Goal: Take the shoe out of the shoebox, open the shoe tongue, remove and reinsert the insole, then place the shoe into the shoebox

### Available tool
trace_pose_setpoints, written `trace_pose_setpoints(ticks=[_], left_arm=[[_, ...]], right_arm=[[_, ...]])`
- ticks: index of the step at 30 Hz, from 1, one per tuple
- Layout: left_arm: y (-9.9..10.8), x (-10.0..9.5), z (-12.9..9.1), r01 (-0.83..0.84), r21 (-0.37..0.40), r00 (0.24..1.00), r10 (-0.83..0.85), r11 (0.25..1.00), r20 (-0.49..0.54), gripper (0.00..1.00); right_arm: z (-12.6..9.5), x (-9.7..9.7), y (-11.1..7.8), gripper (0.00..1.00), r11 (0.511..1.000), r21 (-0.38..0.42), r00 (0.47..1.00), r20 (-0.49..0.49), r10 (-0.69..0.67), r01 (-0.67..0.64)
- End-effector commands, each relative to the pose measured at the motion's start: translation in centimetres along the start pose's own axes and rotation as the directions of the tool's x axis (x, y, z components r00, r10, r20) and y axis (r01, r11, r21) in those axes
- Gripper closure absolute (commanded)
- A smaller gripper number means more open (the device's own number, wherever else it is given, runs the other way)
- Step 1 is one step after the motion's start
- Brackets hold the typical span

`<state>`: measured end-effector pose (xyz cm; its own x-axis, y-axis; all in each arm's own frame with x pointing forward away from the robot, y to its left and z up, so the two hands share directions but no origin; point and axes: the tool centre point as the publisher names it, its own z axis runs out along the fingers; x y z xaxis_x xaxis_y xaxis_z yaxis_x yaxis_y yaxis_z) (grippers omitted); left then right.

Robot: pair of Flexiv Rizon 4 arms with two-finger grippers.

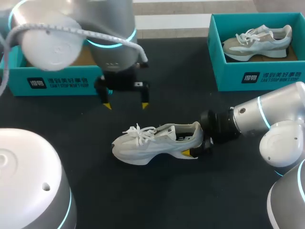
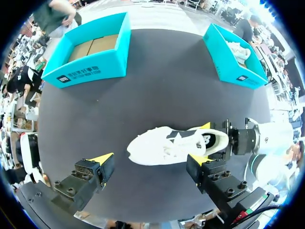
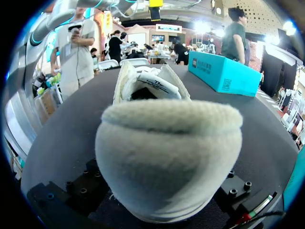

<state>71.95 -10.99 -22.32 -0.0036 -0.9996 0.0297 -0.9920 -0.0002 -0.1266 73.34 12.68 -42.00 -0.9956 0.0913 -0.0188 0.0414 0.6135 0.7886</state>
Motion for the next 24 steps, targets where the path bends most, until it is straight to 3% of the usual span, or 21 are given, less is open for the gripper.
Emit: trace_pose_setpoints(ticks=[1, 7, 14, 24], left_arm=[[-0.1, 4.3, 0.9, 0.018, -0.055, 0.998, -0.014, 0.998, 0.069, 0.0], [1.6, 7.2, 2.4, 0.082, -0.102, 0.993, -0.072, 0.991, 0.097, 0.0], [2.9, 10.1, 5.8, 0.143, -0.119, 0.978, -0.122, 0.983, 0.169, 0.0], [2.4, 12.7, 8.4, 0.137, -0.125, 0.974, -0.111, 0.983, 0.195, 0.0]], right_arm=[[0.4, 0.1, 0.0, 1.0, 1.0, 0.002, 1.0, 0.005, 0.0, 0.0], [0.4, 0.1, 0.0, 1.0, 1.0, 0.002, 1.0, 0.005, 0.0, 0.0], [0.4, 0.1, 0.0, 1.0, 1.0, 0.002, 1.0, 0.005, 0.0, 0.0], [0.4, 0.1, 0.0, 1.0, 1.0, 0.002, 1.0, 0.005, 0.0, 0.0]])
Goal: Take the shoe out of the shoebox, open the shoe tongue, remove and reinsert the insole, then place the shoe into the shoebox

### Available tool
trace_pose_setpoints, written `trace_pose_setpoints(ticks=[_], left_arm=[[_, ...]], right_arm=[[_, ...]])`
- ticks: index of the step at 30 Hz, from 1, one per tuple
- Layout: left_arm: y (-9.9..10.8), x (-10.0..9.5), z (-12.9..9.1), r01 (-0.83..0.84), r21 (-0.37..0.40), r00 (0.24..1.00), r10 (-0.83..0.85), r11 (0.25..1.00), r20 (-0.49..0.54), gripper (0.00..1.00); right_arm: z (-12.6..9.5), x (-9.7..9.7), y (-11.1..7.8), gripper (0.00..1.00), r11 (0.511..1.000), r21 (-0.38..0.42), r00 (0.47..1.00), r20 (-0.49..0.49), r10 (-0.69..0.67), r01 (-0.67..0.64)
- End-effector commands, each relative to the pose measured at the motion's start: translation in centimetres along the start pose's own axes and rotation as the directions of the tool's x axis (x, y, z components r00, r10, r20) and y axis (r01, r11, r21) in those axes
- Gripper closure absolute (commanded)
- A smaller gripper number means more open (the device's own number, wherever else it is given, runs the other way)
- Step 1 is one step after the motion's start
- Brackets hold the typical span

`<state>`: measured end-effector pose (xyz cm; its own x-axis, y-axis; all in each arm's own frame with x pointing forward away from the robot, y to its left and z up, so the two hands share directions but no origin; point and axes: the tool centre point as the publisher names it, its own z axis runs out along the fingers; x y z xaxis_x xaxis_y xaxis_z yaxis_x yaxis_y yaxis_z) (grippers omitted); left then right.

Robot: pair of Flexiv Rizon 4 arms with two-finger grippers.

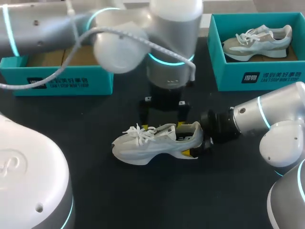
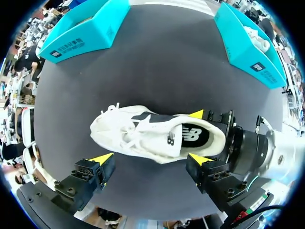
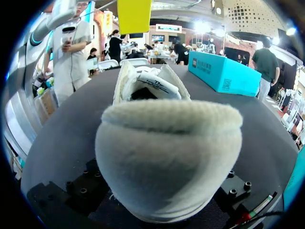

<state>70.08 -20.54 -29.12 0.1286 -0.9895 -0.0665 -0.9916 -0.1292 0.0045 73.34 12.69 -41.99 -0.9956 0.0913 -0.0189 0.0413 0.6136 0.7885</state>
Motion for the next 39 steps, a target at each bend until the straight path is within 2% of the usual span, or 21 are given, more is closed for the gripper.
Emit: trace_pose_setpoints(ticks=[1, 9, 16, 27, 33, 34, 35, 36, 37, 39], left_arm=[[-0.2, 3.7, 1.5, 0.003, 0.003, 0.996, -0.004, 1.0, 0.087, 0.0], [-0.6, 4.0, 3.7, -0.007, 0.01, 0.991, 0.006, 1.0, 0.131, 0.0], [-1.1, 3.3, 6.1, -0.023, 0.017, 0.982, 0.019, 1.0, 0.185, 0.0], [-1.9, 1.1, 7.0, -0.018, 0.022, 0.973, 0.013, 1.0, 0.229, 0.0], [-1.9, -0.4, 6.5, -0.031, 0.011, 0.972, 0.028, 0.999, 0.235, 0.0], [-1.9, -0.7, 6.5, -0.035, 0.004, 0.971, 0.033, 0.999, 0.236, 0.07], [-1.9, -1.0, 6.4, -0.035, -0.003, 0.971, 0.034, 0.999, 0.238, 0.19], [-1.8, -1.3, 6.3, -0.036, -0.004, 0.971, 0.036, 0.999, 0.237, 0.45], [-1.8, -1.6, 6.1, -0.039, -0.007, 0.971, 0.04, 0.999, 0.237, 0.62], [-1.8, -2.1, 5.8, -0.044, -0.025, 0.972, 0.049, 0.999, 0.23, 0.72]], right_arm=[[0.4, 0.0, 0.0, 1.0, 1.0, 0.002, 1.0, 0.005, 0.0, 0.0], [0.4, 0.0, 0.0, 1.0, 1.0, 0.002, 1.0, 0.005, 0.0, 0.0], [0.4, 0.0, 0.0, 1.0, 1.0, 0.002, 1.0, 0.005, 0.0, 0.0], [0.4, 0.0, 0.0, 1.0, 1.0, 0.002, 1.0, 0.005, 0.0, 0.0], [0.4, 0.0, 0.0, 1.0, 1.0, 0.002, 1.0, 0.005, 0.0, 0.0], [0.4, 0.0, 0.0, 1.0, 1.0, 0.002, 1.0, 0.005, 0.0, 0.0], [0.4, 0.0, 0.0, 1.0, 1.0, 0.002, 1.0, 0.005, 0.0, 0.0], [0.4, 0.0, 0.0, 1.0, 1.0, 0.002, 1.0, 0.005, 0.0, 0.0], [0.4, 0.0, 0.0, 1.0, 1.0, 0.002, 1.0, 0.005, 0.0, 0.0], [0.4, 0.0, 0.0, 1.0, 1.0, 0.002, 1.0, 0.005, 0.0, 0.0]])
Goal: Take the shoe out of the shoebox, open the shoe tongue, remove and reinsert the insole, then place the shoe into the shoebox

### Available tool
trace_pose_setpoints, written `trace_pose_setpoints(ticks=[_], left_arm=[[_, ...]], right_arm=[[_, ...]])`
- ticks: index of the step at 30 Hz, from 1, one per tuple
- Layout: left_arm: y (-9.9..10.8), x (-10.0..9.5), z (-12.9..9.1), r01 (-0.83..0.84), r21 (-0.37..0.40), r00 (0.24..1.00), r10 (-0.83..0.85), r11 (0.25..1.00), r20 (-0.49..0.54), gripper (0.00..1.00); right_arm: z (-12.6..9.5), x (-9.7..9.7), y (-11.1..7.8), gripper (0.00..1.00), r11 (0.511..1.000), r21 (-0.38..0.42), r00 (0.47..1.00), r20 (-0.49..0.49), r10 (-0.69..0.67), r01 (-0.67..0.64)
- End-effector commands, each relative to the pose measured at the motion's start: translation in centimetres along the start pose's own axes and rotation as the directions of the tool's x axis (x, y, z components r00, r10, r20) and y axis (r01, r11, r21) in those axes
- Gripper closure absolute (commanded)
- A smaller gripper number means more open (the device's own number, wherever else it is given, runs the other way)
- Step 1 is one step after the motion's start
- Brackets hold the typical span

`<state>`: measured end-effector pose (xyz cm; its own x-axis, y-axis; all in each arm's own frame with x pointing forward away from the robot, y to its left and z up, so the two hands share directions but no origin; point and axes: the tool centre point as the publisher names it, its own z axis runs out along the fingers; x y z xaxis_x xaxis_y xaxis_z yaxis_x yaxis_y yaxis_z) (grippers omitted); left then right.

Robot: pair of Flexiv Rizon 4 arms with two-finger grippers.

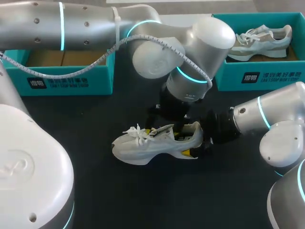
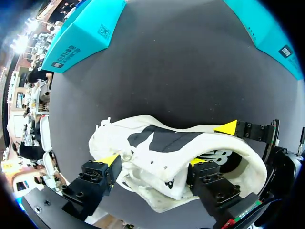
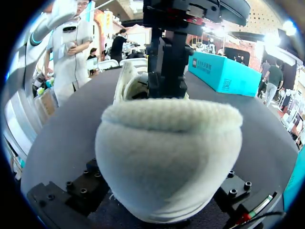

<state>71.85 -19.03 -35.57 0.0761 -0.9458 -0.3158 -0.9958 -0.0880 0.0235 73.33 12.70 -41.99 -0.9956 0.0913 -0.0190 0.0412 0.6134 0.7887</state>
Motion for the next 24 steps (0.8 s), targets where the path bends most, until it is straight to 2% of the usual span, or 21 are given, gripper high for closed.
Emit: trace_pose_setpoints(ticks=[1, 2, 3, 16, 24], left_arm=[[0.2, -1.6, -0.5, -0.007, -0.01, 1.0, 0.007, 1.0, -0.026, 0.85], [0.2, -1.9, -0.6, -0.011, -0.016, 0.999, 0.01, 1.0, -0.032, 0.96], [0.2, -2.3, -0.8, -0.017, -0.02, 0.999, 0.016, 1.0, -0.036, 1.0], [0.0, -6.9, -2.8, -0.079, -0.069, 0.989, 0.07, 0.994, -0.132, 1.0], [0.2, -10.3, -2.3, -0.122, -0.086, 0.983, 0.108, 0.989, -0.148, 1.0]], right_arm=[[0.4, 0.0, 0.0, 1.0, 1.0, 0.002, 1.0, 0.005, 0.0, 0.0], [0.4, 0.0, 0.0, 1.0, 1.0, 0.002, 1.0, 0.005, 0.0, 0.0], [0.4, 0.0, 0.0, 1.0, 1.0, 0.002, 1.0, 0.005, 0.0, 0.0], [0.4, 0.0, 0.0, 1.0, 1.0, 0.002, 1.0, 0.005, 0.0, 0.0], [0.4, 0.0, 0.0, 1.0, 1.0, 0.002, 1.0, 0.005, 0.0, 0.0]])
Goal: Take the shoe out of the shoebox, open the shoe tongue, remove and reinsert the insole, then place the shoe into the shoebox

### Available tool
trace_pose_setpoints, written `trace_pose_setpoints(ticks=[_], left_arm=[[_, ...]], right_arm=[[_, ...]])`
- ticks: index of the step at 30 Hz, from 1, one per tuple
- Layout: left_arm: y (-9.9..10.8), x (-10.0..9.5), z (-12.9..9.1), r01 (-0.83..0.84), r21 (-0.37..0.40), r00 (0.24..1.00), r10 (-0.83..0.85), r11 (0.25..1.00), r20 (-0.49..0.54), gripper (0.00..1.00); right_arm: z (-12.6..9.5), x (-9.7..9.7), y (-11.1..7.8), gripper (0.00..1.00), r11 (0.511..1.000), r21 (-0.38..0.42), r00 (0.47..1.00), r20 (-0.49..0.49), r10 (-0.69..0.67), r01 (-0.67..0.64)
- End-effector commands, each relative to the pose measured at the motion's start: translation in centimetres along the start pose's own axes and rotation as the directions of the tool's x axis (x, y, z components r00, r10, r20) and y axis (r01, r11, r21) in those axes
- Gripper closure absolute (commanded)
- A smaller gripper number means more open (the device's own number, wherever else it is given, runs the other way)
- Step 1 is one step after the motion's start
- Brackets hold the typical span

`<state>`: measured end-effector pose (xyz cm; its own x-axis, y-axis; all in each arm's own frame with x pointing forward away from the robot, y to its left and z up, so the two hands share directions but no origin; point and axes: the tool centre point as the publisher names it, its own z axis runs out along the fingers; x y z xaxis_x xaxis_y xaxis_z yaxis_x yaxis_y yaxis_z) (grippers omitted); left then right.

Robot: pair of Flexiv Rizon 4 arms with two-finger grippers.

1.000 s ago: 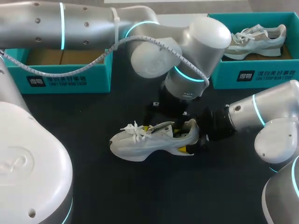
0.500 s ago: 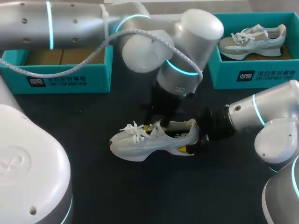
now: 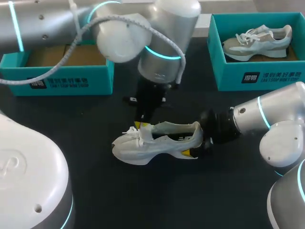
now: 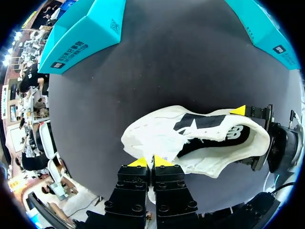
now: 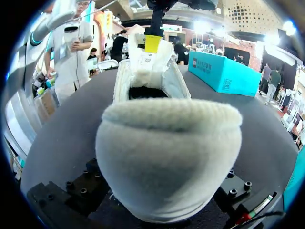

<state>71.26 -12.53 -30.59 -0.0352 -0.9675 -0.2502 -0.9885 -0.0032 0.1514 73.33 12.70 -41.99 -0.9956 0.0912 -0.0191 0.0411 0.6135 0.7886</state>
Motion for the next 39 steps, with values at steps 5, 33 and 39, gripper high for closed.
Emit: trace_pose_setpoints(ticks=[5, 33, 39], left_arm=[[0.2, -4.1, 1.3, 0.006, 0.031, 0.998, -0.004, 0.999, -0.063, 1.0], [-0.1, -6.2, 6.4, 0.043, -0.047, 0.998, -0.041, 0.998, 0.049, 0.09], [-0.3, -7.5, 4.0, -0.029, -0.011, 0.999, 0.028, 1.0, -0.02, 0.0]], right_arm=[[0.4, 0.0, 0.0, 1.0, 1.0, 0.002, 1.0, 0.005, 0.001, -0.001], [0.4, 0.0, 0.0, 1.0, 1.0, 0.002, 1.0, 0.005, 0.001, -0.001], [0.4, 0.0, 0.0, 1.0, 1.0, 0.002, 1.0, 0.005, 0.001, -0.001]])
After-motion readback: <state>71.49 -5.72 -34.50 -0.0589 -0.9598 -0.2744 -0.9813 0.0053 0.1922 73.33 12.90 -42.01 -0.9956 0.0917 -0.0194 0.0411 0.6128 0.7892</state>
